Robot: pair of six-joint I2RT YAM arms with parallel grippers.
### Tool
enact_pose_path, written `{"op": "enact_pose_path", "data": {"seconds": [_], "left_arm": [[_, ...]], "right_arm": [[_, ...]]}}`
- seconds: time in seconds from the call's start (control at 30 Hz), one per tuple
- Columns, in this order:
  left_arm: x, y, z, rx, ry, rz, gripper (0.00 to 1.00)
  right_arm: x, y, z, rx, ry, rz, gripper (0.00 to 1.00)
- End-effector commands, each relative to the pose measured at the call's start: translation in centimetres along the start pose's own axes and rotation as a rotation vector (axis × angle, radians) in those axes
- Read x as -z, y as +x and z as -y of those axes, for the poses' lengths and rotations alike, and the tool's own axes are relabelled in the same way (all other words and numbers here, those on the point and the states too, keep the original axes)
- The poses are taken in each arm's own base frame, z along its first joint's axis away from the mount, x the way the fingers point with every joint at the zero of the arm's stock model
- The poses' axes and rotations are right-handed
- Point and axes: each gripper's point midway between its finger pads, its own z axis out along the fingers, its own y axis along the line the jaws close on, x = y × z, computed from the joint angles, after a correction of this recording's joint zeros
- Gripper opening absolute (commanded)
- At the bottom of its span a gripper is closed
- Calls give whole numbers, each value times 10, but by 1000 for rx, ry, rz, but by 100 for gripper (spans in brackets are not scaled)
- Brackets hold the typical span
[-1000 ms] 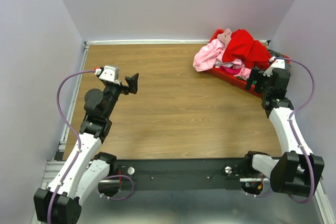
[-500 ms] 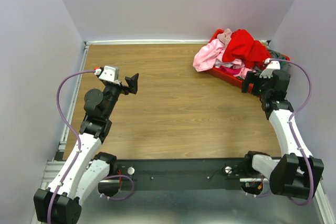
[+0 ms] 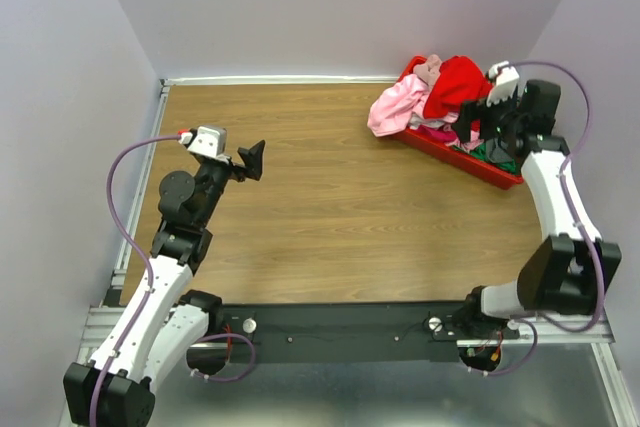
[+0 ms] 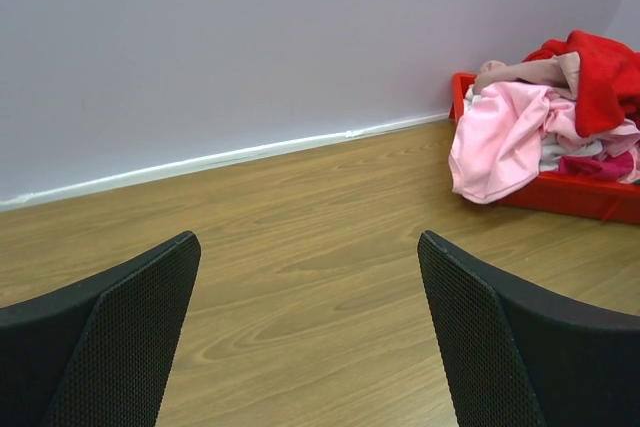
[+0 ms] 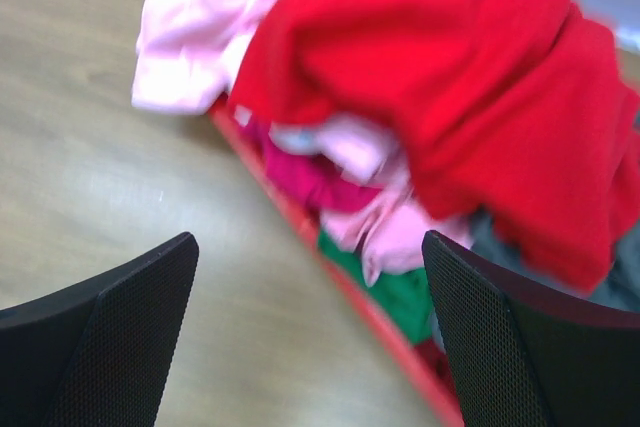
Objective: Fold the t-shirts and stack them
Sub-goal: Grab the tshirt from the pile
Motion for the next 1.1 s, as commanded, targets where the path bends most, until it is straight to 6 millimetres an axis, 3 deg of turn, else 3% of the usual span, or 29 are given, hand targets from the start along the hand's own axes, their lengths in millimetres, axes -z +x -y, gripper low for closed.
{"op": "enact_pose_path", "data": {"seconds": [0.0,0.03,0.07,0.17,0.23,0.27,0.43,0.53,0.6,0.63,0.7,0.73,0.77,0.83,0.97,1.03,1.07], "left_arm": [[2,-23,6,-13,34,62,98],[2,-23,7,-12,37,62,98],[3,-25,7,-13,37,66,98],[4,-26,8,-12,40,72,98],[5,-26,10,-11,46,74,98],[5,-27,10,-13,46,74,98],[4,-27,11,-13,52,75,98],[4,-27,11,-14,51,75,98],[4,-26,11,-16,49,72,98],[4,-27,11,-16,52,74,98],[4,-25,11,-15,50,69,98],[4,-24,11,-16,50,66,97],[4,-24,10,-17,47,68,97],[3,-23,11,-16,50,63,97],[2,-22,10,-16,50,59,97],[2,-22,11,-14,52,58,97],[2,-22,11,-16,51,58,97]], "right_arm": [[-29,-13,11,-122,-27,-29,100],[-32,-39,21,-120,-3,9,100],[-51,-24,30,-159,20,-51,100],[-64,-41,48,-202,60,-53,100],[-82,-30,53,-233,65,-95,100],[-84,-36,56,-237,80,-94,100],[-108,-27,66,-239,115,-131,99],[-118,-22,64,-208,127,-163,92],[-127,-14,61,-200,122,-187,76],[-128,-14,63,-199,133,-190,60],[-131,-13,63,-195,136,-193,44],[-130,-16,65,-193,143,-189,33],[-129,-17,67,-189,158,-189,15],[-118,-35,68,-162,170,-156,0],[-84,-85,65,-103,198,-55,0],[-58,-127,57,-54,208,32,0],[-52,-131,56,-47,210,40,1]]}}
